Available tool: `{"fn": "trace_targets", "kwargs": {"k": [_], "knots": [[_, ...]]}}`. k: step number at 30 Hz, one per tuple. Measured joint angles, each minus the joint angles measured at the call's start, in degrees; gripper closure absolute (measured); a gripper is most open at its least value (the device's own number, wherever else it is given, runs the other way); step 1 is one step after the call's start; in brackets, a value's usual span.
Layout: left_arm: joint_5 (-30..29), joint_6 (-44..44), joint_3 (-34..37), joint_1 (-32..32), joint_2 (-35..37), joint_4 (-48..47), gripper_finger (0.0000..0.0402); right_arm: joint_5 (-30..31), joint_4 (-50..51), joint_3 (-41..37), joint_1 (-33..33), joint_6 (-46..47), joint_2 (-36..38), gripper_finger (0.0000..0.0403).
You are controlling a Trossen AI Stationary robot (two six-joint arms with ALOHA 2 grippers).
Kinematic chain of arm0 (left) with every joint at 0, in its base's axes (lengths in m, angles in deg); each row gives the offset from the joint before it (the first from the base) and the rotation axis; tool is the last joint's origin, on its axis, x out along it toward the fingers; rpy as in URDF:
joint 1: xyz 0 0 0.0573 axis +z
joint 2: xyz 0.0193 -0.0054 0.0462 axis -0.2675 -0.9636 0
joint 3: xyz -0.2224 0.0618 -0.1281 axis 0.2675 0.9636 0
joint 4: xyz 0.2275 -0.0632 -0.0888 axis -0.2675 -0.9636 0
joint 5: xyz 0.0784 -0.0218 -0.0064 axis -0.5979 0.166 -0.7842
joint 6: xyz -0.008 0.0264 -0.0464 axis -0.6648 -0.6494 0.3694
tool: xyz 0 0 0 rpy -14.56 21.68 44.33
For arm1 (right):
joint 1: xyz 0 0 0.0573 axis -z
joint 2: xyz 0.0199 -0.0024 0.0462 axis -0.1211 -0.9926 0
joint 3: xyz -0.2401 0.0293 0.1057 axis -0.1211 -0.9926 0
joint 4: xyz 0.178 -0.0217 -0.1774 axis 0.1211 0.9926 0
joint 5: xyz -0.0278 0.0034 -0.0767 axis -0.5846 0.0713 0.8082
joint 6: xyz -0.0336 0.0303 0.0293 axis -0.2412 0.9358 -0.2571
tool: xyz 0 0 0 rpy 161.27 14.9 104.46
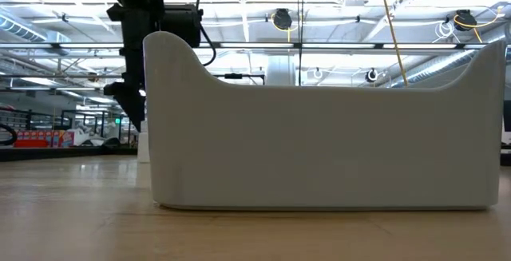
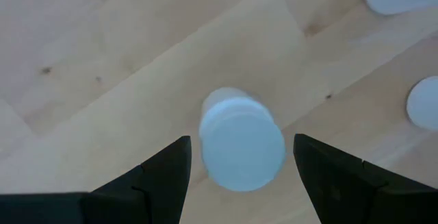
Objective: Pick and place pill bottles into a basket
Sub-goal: Put the white medicine bottle into the gray bin
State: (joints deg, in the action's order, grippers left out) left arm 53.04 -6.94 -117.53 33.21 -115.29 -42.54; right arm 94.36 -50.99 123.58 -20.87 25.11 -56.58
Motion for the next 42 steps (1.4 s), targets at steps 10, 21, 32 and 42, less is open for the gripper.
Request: {"fn": "trace_targets", "kwargs": {"k": [10, 21, 32, 42], "knots": [[0.37, -0.14, 0.07, 0.00, 0.00, 0.57, 0.0189, 0.00, 0.00, -0.02, 0.04, 0.11, 0.00, 0.0145], [0.44, 0.18, 0.07, -0.22, 0.02, 0.54, 0.0233, 0.07, 0.02, -0.02, 0.50, -0.43, 0.00, 0.0145], [7.56, -0.09, 0.01, -3.43, 2.37, -0.67, 0.0237, 0.04, 0.50, -0.02, 1.92, -2.48, 0.00, 0.0145], [9.85, 5.76, -1.20, -6.87, 14.96, -0.15, 0.0215, -0.05, 1.99, -0.02, 2.22, -2.63, 0.00, 0.0145]]}}
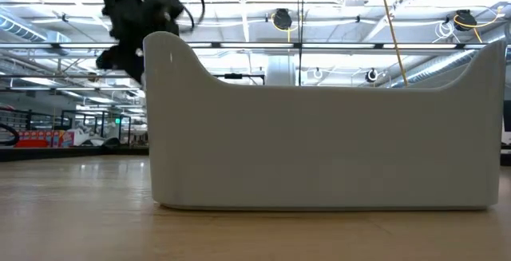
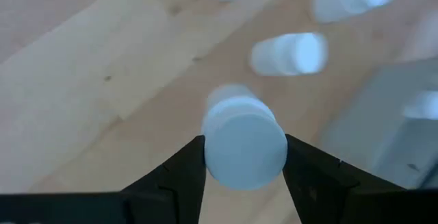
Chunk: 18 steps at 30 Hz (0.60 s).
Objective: Pick and place pill bottles into a basket
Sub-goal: Put the white medicine bottle into the gray bin
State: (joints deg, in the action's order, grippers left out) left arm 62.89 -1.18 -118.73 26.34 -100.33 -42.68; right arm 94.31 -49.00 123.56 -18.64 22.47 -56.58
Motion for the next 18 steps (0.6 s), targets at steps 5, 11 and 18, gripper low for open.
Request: {"fn": "trace_targets", "kwargs": {"k": [5, 11, 18], "knots": [[1.41, 3.16, -5.17, -2.56, 5.53, 0.48, 0.0233, 0.01, 0.48, -0.04, 0.72, -0.30, 0.51, 0.0145], [-0.10, 4.52, -14.12, -7.45, 7.44, 4.06, 0.0237, -0.17, -0.20, -0.07, 2.27, -0.24, 2.00, 0.0145], [-4.79, 2.80, -20.07, -13.52, 2.97, 3.10, 0.0224, -0.07, -1.78, -0.04, 4.44, -1.98, 7.83, 0.0145]]}}
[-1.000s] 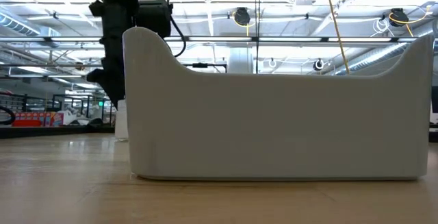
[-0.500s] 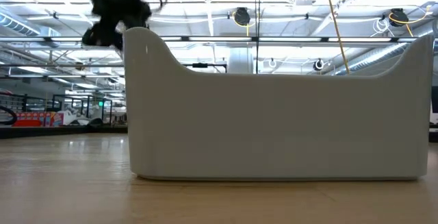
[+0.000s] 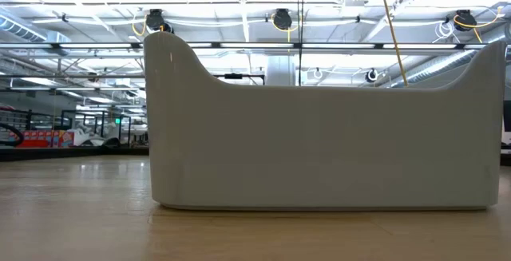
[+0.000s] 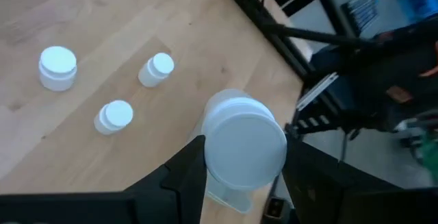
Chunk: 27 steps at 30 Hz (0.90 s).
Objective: Pick and place pill bottles into a basket
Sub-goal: Put the white medicine bottle into the gray bin
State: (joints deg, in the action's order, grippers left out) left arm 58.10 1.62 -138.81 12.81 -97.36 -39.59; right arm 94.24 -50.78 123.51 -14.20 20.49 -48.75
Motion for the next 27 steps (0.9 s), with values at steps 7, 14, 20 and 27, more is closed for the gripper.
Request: {"fn": "trace_targets", "kwargs": {"k": [7, 14, 20, 27], "knots": [[-1.04, -0.07, -0.24, -4.48, -7.85, 2.43, 0.0236, 3.20, -0.16, 0.02, 3.72, -3.65, 4.56, 0.0145], [-1.37, -0.63, -0.24, -10.20, -14.33, 11.78, 0.0226, 2.95, 0.66, 0.04, 5.84, -3.89, 6.03, 0.0145], [-5.86, 1.24, -0.24, -14.67, -16.92, 14.09, 0.0237, 2.63, 4.29, 0.04, 5.66, -4.01, 5.90, 0.0145], [-8.69, 6.88, -0.24, -20.30, -18.94, 21.67, 0.0236, -0.44, 6.76, -2.27, 5.66, -2.88, 6.28, 0.0145]]}}
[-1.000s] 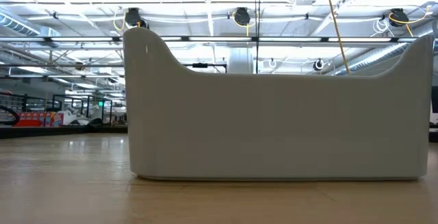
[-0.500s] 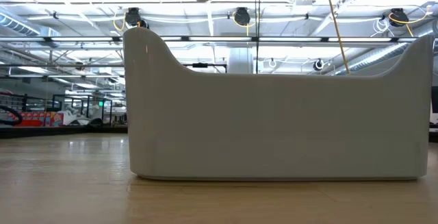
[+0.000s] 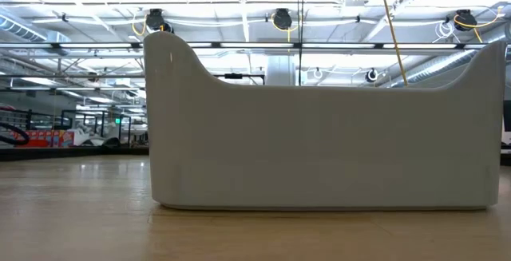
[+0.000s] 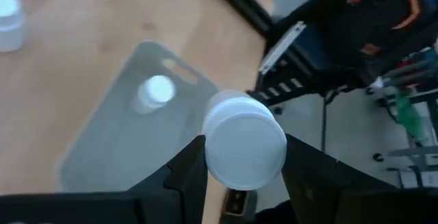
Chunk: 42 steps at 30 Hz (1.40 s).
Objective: Pick and place pill bottles into a basket
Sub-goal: Put the white medicine bottle into the gray bin
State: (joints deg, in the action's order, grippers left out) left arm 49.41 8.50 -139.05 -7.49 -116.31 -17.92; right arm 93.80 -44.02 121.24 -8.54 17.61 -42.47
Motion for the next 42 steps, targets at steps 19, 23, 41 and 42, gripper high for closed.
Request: {"fn": "trace_targets", "kwargs": {"k": [19, 23, 41, 42], "knots": [[-3.27, -5.47, -32.29, -3.34, -21.89, -32.86, 0.0232, -13.36, -12.13, -11.11, -2.53, 2.81, 5.60, 0.0145], [-0.95, -5.64, -32.65, -3.33, -24.15, -33.54, 0.0235, -13.31, -13.23, -12.34, -3.77, 3.38, 7.50, 0.0145], [2.09, -8.63, -32.24, -1.52, -32.40, -34.98, 0.0233, -13.29, -28.99, -26.44, -5.33, 7.63, 15.06, 0.0145], [2.08, -8.79, -32.00, -1.31, -32.40, -34.98, 0.0229, -13.30, -29.72, -26.97, -5.33, 7.61, 15.31, 0.0145]]}}
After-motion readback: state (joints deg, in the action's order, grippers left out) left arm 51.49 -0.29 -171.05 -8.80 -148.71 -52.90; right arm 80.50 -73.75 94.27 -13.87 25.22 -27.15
